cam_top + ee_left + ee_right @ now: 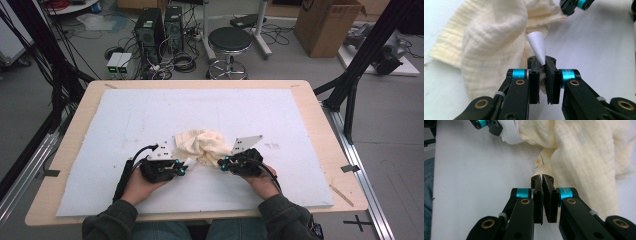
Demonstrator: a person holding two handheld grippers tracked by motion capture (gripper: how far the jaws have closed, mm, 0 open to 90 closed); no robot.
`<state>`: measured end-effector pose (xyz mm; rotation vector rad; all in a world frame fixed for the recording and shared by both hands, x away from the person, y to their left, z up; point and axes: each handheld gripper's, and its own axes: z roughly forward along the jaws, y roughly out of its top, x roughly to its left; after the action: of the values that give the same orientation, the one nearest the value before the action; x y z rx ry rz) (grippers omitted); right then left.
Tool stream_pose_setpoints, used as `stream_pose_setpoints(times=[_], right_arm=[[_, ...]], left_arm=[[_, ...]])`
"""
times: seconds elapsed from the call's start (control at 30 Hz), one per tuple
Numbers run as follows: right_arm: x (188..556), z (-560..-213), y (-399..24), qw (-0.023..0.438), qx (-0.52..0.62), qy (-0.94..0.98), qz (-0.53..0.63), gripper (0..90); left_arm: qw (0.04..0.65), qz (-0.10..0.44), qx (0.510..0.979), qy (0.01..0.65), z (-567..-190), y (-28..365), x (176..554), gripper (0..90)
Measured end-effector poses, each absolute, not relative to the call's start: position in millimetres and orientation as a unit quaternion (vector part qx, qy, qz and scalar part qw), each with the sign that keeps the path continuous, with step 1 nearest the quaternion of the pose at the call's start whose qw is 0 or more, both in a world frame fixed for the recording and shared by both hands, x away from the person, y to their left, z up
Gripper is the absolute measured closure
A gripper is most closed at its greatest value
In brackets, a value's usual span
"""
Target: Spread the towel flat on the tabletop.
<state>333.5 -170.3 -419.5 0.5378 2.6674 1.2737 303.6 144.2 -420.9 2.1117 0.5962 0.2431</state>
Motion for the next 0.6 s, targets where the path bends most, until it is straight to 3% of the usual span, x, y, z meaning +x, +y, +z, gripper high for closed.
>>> stream_pose_setpoints(times=[0.6], right_arm=[[313.2, -390.9, -222.5, 0.107, 0.196, 0.857, 0.465, 87.3]], left_arm=[[0.513, 0.122, 0.805, 0.272, -399.8, 192.7, 290.6, 82.7]])
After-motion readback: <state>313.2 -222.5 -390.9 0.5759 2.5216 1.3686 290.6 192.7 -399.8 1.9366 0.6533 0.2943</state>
